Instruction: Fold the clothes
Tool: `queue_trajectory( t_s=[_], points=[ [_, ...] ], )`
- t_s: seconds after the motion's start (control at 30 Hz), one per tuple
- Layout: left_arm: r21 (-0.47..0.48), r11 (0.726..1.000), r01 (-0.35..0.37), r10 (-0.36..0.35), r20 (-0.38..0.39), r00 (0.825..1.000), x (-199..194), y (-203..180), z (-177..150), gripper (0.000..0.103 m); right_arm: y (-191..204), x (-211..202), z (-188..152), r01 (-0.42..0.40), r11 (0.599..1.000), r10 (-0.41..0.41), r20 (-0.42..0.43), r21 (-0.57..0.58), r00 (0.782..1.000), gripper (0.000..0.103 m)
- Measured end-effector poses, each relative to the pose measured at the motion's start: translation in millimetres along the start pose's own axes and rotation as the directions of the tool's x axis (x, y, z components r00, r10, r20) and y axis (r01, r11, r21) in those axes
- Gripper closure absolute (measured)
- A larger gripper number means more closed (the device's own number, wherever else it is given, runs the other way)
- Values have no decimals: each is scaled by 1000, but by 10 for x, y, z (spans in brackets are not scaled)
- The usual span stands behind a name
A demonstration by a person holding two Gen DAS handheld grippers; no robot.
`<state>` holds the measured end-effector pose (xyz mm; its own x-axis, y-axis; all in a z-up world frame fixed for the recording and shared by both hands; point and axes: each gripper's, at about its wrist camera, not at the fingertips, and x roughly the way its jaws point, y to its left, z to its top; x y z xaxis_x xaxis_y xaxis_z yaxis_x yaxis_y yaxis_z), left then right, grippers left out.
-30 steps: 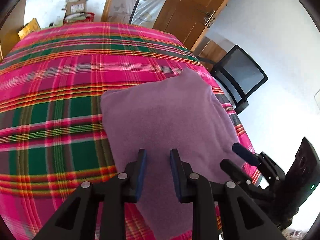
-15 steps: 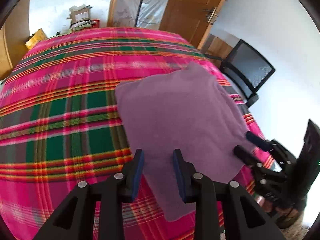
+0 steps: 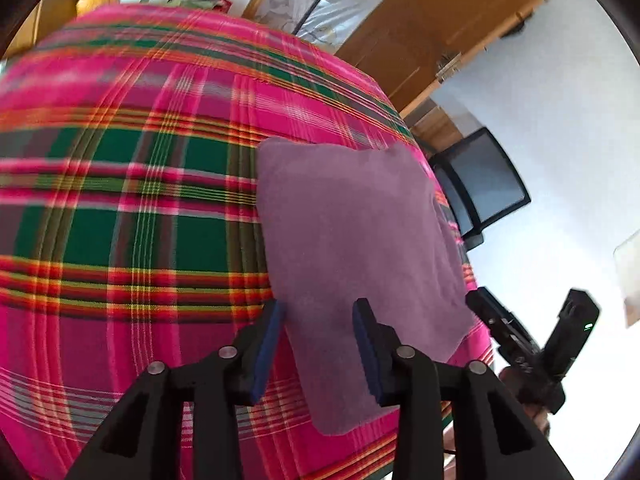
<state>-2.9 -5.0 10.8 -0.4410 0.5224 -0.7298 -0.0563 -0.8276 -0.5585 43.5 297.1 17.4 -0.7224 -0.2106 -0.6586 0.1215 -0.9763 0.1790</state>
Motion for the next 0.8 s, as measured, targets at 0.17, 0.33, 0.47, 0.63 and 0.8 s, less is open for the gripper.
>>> queue_trajectory(
  t_s=[0.17, 0.33, 0.47, 0.63, 0.8],
  points=[
    [-8, 1000, -27, 27, 3, 1000, 44, 37, 26, 62, -97, 107, 59, -15, 1000, 15, -16, 21, 1000, 31],
    [43, 996, -82, 82, 0, 997, 123, -42, 52, 62, -97, 164, 65, -26, 1000, 27, -27, 17, 999, 31],
    [76, 990, -122, 120, 19, 993, 117, -87, 53, 61, -73, 182, 74, -37, 999, 37, -31, 1, 999, 31],
    [109, 982, -156, 153, 38, 988, 111, -128, 38, 61, -56, 178, 80, -41, 999, 41, -30, -9, 999, 31],
    [148, 967, -207, 199, 63, 978, 104, -207, 22, 61, -41, 189, 82, -43, 999, 42, -35, -22, 998, 31]
  ],
)
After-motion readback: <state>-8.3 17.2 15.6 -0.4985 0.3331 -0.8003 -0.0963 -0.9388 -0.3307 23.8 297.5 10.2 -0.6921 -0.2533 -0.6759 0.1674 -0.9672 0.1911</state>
